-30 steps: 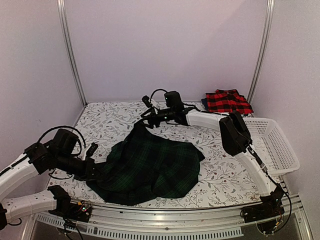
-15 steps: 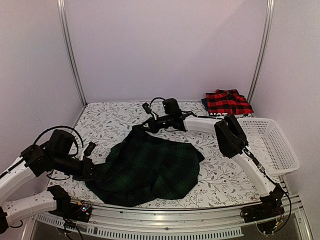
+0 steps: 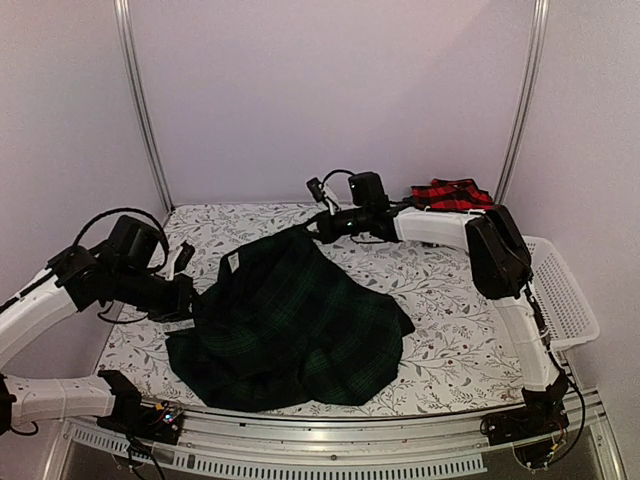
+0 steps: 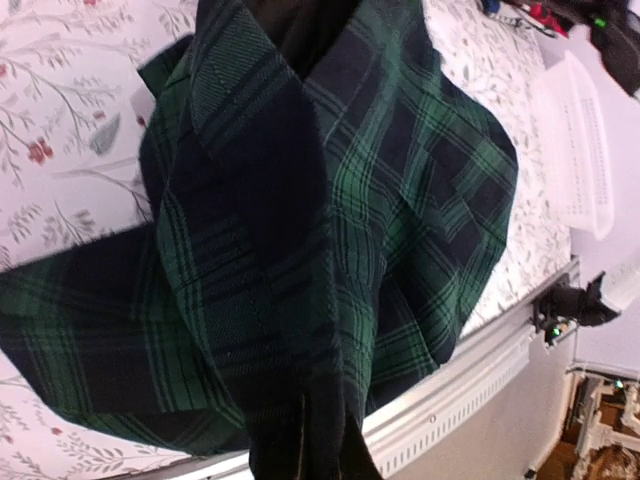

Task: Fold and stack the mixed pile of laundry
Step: Flatten out the crumpled skirt at the center of the board.

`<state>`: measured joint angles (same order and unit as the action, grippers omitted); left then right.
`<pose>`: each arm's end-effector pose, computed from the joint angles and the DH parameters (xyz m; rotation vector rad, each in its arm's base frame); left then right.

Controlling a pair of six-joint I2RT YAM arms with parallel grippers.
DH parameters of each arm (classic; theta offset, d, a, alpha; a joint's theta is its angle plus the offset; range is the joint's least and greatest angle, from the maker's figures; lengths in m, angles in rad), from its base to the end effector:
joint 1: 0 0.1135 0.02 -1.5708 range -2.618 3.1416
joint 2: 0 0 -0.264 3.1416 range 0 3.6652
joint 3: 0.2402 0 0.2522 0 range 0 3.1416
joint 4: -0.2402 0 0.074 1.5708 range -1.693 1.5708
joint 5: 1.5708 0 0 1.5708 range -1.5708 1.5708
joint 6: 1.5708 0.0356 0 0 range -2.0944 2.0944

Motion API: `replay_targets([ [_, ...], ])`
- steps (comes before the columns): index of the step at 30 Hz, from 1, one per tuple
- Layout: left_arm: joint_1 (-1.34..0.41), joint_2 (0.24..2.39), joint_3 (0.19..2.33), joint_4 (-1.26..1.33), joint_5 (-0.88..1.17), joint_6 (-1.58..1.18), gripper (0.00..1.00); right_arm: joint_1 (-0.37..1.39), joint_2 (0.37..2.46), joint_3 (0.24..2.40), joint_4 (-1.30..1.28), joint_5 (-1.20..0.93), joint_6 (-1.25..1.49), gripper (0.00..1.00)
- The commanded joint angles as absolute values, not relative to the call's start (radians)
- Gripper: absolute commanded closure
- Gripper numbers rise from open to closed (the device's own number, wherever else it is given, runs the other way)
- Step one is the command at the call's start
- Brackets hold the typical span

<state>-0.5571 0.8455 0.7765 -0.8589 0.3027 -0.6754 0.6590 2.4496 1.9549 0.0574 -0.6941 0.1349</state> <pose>0.1286 -0.0926 0.2676 -0.0224 2.6651 -0.8436 0.4281 0.3604 0.1755 -0.9870 1.8581 1.1884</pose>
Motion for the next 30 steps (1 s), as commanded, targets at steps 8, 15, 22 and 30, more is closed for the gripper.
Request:
replay_targets([
  [8, -0.270, 1.324, 1.537, -0.796, 0.003, -0.432, 1.00, 0.489, 1.936, 1.907, 0.012, -0.364, 0.157, 1.00],
  [15, -0.207, 1.378, 1.659, -0.704, 0.254, -0.244, 1.00, 0.477, 1.753, 1.863, -0.074, -0.238, 0.087, 1.00],
  [22, -0.224, 1.151, 1.547, -0.558, 0.574, -0.218, 1.00, 0.509, 1.513, 1.771, -0.126, -0.279, 0.120, 1.00],
  [30, -0.231, 1.096, 1.552, -0.550, 0.766, -0.351, 1.00, 0.604, 1.391, 1.863, -0.354, -0.299, 0.232, 1.00],
])
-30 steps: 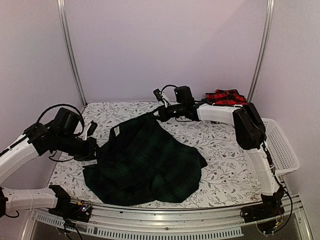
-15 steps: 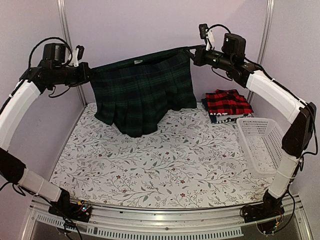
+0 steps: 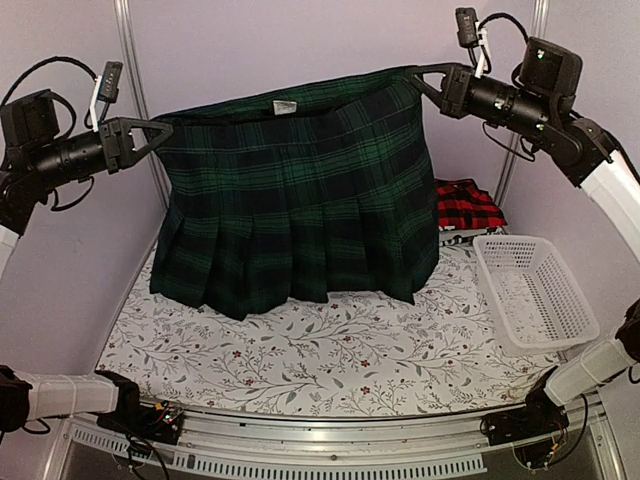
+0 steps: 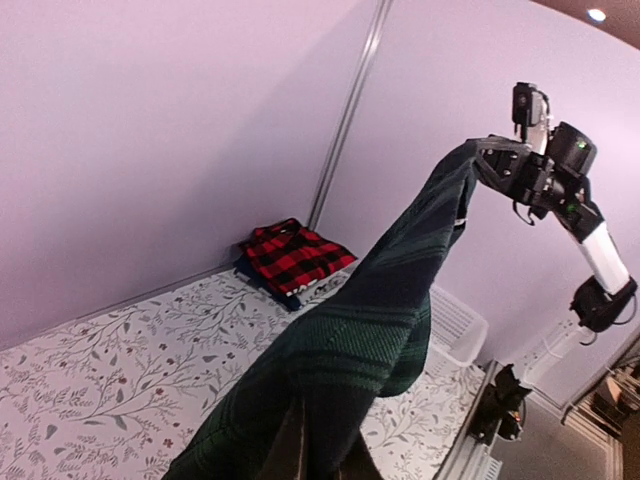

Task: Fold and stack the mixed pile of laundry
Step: Flatten out the crumpled skirt at the center of the board.

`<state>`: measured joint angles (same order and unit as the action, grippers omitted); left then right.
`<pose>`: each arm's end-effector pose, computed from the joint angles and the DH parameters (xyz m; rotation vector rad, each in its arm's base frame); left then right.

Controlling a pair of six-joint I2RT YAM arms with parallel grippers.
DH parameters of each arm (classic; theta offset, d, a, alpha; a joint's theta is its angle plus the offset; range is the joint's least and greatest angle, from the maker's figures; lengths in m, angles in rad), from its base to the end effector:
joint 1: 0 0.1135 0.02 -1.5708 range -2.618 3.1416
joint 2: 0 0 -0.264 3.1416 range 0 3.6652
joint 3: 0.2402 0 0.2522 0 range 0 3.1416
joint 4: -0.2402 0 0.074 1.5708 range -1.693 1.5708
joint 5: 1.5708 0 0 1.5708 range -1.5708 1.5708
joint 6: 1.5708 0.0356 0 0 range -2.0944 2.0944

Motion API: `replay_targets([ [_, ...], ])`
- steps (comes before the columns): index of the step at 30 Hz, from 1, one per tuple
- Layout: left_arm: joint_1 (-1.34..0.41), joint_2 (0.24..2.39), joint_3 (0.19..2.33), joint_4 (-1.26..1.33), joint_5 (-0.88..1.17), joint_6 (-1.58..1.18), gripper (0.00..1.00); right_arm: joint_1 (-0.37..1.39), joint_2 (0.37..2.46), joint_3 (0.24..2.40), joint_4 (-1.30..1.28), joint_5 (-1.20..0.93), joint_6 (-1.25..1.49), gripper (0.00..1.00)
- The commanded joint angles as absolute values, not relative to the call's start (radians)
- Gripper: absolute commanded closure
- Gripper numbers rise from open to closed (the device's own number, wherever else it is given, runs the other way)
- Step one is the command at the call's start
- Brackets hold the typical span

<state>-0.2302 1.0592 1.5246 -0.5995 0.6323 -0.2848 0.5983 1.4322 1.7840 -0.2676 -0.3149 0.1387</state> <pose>0.1749 -0.0626 0.4935 0.4388 1.7098 -0.9147 0.2419 0.1782 0.5248 -0.6036 1.4243 0.8232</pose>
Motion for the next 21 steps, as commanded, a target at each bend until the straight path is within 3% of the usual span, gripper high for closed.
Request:
replay_targets([
  [1, -0.232, 1.118, 1.554, -0.563, 0.755, -0.356, 1.00, 0.603, 1.401, 1.889, -0.386, -0.273, 0.243, 1.00],
  [5, -0.224, 1.279, 1.580, -0.653, 0.606, -0.361, 1.00, 0.511, 1.485, 1.900, -0.456, -0.206, 0.249, 1.00],
  [6, -0.218, 1.338, 1.592, -0.666, 0.573, -0.367, 1.00, 0.462, 1.509, 1.882, -0.460, -0.222, 0.272, 0.96],
  [7, -0.201, 1.395, 1.610, -0.675, 0.532, -0.379, 1.00, 0.413, 1.558, 1.865, -0.462, -0.243, 0.316, 0.86],
  [8, -0.189, 1.458, 1.631, -0.683, 0.478, -0.396, 0.92, 0.364, 1.594, 1.859, -0.463, -0.277, 0.353, 0.74],
  [9, -0.175, 1.512, 1.644, -0.670, 0.447, -0.407, 0.75, 0.329, 1.645, 1.858, -0.462, -0.304, 0.380, 0.57],
  [10, -0.162, 1.563, 1.662, -0.657, 0.427, -0.421, 0.61, 0.299, 1.711, 1.866, -0.462, -0.328, 0.422, 0.31],
  [11, -0.153, 1.612, 1.695, -0.663, 0.403, -0.432, 0.51, 0.280, 1.751, 1.882, -0.467, -0.362, 0.437, 0.19],
  [12, -0.150, 1.649, 1.726, -0.671, 0.395, -0.429, 0.39, 0.268, 1.797, 1.911, -0.484, -0.388, 0.448, 0.14],
  [14, -0.152, 1.695, 1.768, -0.705, 0.390, -0.422, 0.04, 0.265, 1.859, 1.933, -0.526, -0.394, 0.425, 0.11],
  [17, -0.157, 1.674, 1.697, -0.718, 0.376, -0.410, 0.00, 0.264, 1.871, 1.846, -0.563, -0.394, 0.374, 0.11],
  [21, -0.189, 1.574, 1.456, -0.657, 0.397, -0.399, 0.00, 0.273, 1.813, 1.639, -0.561, -0.460, 0.279, 0.18],
])
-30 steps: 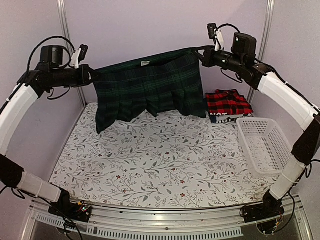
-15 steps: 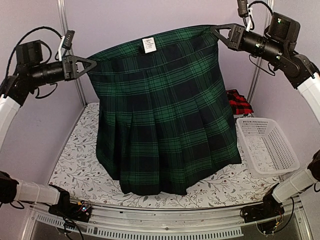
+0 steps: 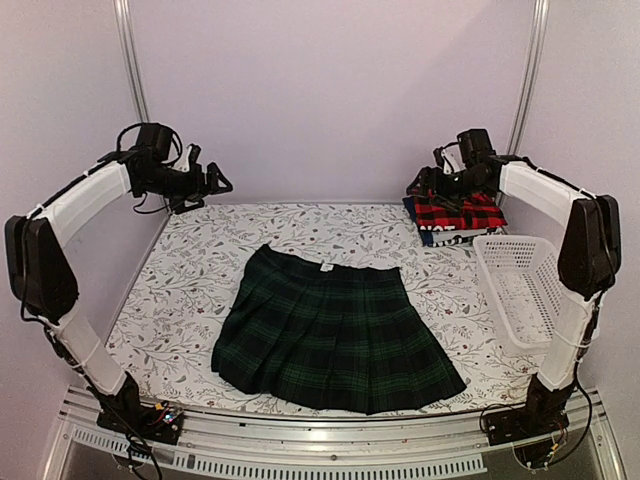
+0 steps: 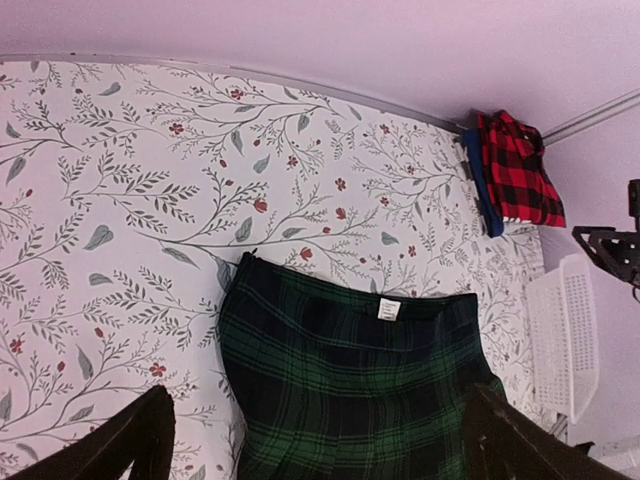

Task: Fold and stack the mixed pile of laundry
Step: Flatten out the crumpled skirt at the center of the board, then pick up the flattened skirt from the center of the board.

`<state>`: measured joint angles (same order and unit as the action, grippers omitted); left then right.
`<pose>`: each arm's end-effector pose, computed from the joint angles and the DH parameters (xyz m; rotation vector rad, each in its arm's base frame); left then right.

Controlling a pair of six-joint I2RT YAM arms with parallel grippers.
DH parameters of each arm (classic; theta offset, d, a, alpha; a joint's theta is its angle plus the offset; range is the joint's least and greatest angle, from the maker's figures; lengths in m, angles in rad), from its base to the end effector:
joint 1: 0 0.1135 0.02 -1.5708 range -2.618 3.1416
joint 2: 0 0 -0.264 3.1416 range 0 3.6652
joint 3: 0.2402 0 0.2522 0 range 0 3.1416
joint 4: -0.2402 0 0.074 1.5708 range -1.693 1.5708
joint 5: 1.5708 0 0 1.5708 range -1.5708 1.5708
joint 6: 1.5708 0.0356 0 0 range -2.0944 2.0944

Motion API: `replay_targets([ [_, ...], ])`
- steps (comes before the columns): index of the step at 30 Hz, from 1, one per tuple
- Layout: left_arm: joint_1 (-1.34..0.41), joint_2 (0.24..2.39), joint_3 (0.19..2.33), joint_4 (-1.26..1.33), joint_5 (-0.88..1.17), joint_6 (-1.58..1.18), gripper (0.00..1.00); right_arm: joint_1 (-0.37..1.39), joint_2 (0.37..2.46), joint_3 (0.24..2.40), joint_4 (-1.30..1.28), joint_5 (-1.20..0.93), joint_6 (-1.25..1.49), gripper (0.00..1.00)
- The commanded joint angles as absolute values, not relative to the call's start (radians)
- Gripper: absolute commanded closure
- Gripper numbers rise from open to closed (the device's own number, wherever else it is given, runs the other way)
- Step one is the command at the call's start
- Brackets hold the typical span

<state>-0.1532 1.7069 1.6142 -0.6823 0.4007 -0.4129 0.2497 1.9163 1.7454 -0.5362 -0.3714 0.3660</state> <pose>0.3750 -0.0720 0.3374 -0.1068 2.3886 -0.7442 0.4256 0.1219 0.3097 -0.0657 2.3296 0.7399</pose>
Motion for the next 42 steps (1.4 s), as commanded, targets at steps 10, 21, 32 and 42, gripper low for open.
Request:
replay_targets([
  [10, -0.368, 1.545, 1.040, -0.597, 0.326, -0.571, 0.00, 0.424, 1.881, 1.416, -0.616, -0.529, 0.159, 0.26],
  [21, -0.379, 1.673, 1.129, -0.483, 0.326, -0.463, 0.20, 0.431, 2.044, 1.485, -0.637, -0.332, 0.161, 0.23],
  [32, -0.288, 2.075, 1.644, -0.602, 0.374, -0.200, 0.37, 0.399, 2.145, 1.583, -0.662, -0.396, 0.099, 0.35],
  [42, -0.292, 2.204, 1.706, -0.638, 0.341, 0.034, 0.37, 0.399, 2.187, 1.594, -0.666, -0.414, 0.013, 0.34],
])
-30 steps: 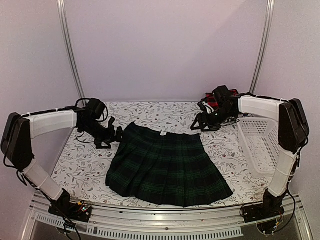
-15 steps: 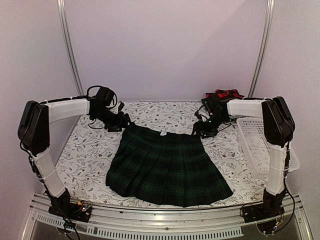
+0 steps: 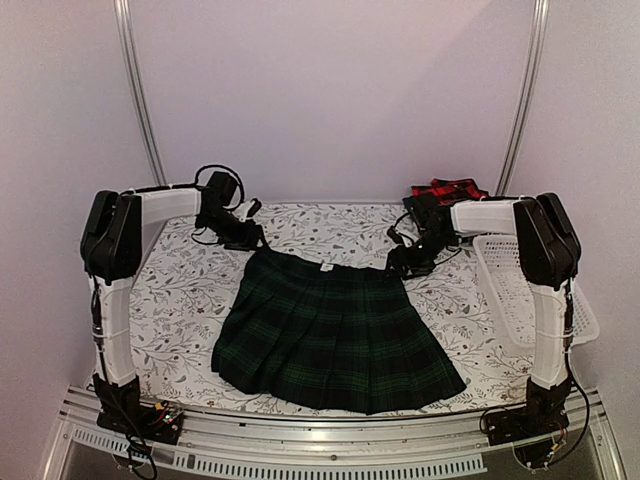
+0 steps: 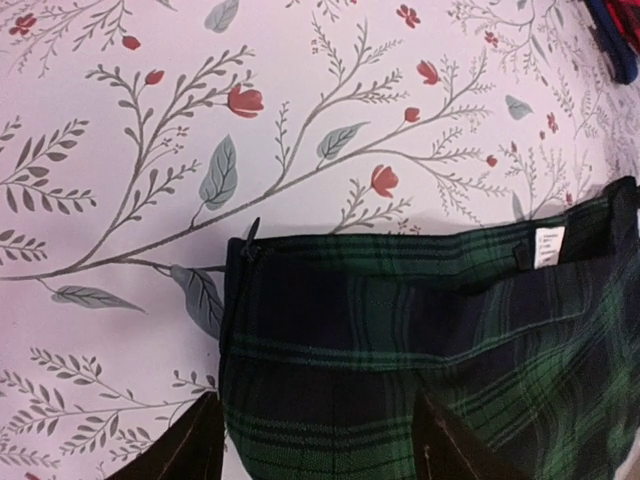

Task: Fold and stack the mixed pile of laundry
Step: Pick up the flattened skirt from the center of the board.

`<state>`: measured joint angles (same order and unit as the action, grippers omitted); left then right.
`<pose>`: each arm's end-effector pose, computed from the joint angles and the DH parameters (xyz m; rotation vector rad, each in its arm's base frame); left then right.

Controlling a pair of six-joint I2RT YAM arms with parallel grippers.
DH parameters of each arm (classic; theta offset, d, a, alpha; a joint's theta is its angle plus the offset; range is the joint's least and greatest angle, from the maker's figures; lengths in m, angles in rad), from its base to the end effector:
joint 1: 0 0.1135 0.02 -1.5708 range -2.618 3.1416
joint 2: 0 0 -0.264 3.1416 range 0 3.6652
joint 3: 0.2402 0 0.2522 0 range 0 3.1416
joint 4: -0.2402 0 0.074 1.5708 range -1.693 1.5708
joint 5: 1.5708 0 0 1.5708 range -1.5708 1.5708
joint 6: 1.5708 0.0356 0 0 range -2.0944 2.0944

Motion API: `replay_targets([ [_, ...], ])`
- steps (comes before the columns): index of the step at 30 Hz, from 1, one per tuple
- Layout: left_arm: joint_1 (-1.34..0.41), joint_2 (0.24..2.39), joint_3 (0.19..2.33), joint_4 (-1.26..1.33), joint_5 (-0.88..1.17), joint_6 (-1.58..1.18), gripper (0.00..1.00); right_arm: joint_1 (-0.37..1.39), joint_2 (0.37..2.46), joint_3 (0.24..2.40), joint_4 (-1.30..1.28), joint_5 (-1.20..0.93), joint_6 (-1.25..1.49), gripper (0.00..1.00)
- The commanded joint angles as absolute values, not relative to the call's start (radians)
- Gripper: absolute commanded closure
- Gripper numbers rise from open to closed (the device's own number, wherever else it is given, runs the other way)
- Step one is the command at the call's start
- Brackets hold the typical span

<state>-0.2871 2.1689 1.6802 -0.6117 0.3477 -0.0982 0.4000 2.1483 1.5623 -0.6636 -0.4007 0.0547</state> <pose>0.4395 -0.1424 0.1738 0.3661 2.6648 -0.5866 0.3954 0.1822 0.1479 -0.5811 2.7874 0.6669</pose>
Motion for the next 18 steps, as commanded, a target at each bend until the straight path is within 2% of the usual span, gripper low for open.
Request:
replay_targets([
  [1, -0.294, 2.216, 1.710, -0.638, 0.341, 0.059, 0.38, 0.399, 2.199, 1.602, -0.663, -0.414, 0.011, 0.38],
  [7, -0.322, 2.292, 1.787, -0.677, 0.343, 0.191, 0.47, 0.399, 2.251, 1.645, -0.680, -0.416, -0.035, 0.68],
  [9, -0.336, 2.310, 1.799, -0.685, 0.328, 0.230, 0.55, 0.399, 2.256, 1.649, -0.681, -0.421, -0.045, 0.82],
  [11, -0.338, 2.317, 1.798, -0.683, 0.340, 0.240, 0.67, 0.399, 2.258, 1.659, -0.689, -0.420, -0.053, 0.97],
  [12, -0.338, 2.311, 1.795, -0.677, 0.350, 0.236, 0.74, 0.399, 2.256, 1.667, -0.696, -0.421, -0.056, 1.00],
  [16, -0.326, 2.228, 1.747, -0.608, 0.439, 0.201, 1.00, 0.397, 2.190, 1.670, -0.703, -0.406, -0.052, 1.00],
  [18, -0.284, 2.178, 1.727, -0.575, 0.540, 0.134, 1.00, 0.386, 2.124, 1.649, -0.694, -0.401, -0.043, 1.00],
])
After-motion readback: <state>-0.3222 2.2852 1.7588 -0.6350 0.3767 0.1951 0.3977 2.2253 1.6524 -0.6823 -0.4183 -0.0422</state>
